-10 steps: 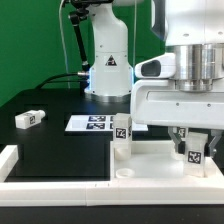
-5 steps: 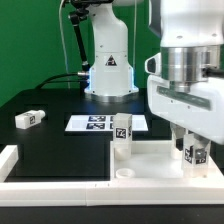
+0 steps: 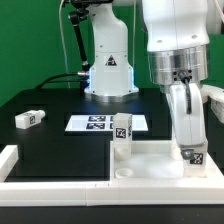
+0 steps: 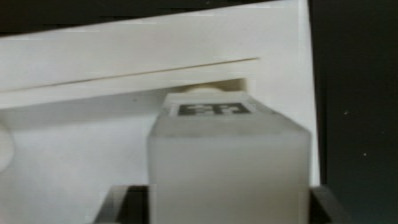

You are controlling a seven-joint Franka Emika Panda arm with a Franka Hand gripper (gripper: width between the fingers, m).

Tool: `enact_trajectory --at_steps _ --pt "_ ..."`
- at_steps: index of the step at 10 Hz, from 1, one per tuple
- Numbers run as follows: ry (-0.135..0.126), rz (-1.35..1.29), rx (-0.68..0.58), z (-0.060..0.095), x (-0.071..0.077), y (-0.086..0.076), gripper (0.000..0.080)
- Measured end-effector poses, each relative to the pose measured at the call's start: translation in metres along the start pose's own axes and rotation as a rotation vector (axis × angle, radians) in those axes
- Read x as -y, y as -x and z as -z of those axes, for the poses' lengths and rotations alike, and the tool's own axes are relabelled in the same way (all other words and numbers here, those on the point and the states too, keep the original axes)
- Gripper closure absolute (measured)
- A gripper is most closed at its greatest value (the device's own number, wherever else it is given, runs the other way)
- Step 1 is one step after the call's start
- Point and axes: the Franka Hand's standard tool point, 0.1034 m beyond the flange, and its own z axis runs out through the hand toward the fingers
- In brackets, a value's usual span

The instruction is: Assemble square table

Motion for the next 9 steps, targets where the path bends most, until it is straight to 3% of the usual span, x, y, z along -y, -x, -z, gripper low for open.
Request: enact_trajectory --at_steps 1,2,3,4,5,7,9 --pt "0.007 0.077 -0.011 -0.001 -0.002 0.002 0.0427" --pt "0.026 0.279 -0.053 0.001 -0.003 0.009 0.0427" --pt "-0.007 0.470 -0.061 0.008 0.008 0.013 0.0228" --pt "-0.044 0.641 -0.077 -0.007 -0.004 0.017 0.0167" --pt "-0.013 0.675 -0.068 -0.012 -0.013 0.017 0.0167" --pt "-0.015 0.831 -0.080 -0.010 -0.008 0.014 0.0152" --pt "0.019 1.147 -0.124 -0.011 -0.009 0.020 0.0151"
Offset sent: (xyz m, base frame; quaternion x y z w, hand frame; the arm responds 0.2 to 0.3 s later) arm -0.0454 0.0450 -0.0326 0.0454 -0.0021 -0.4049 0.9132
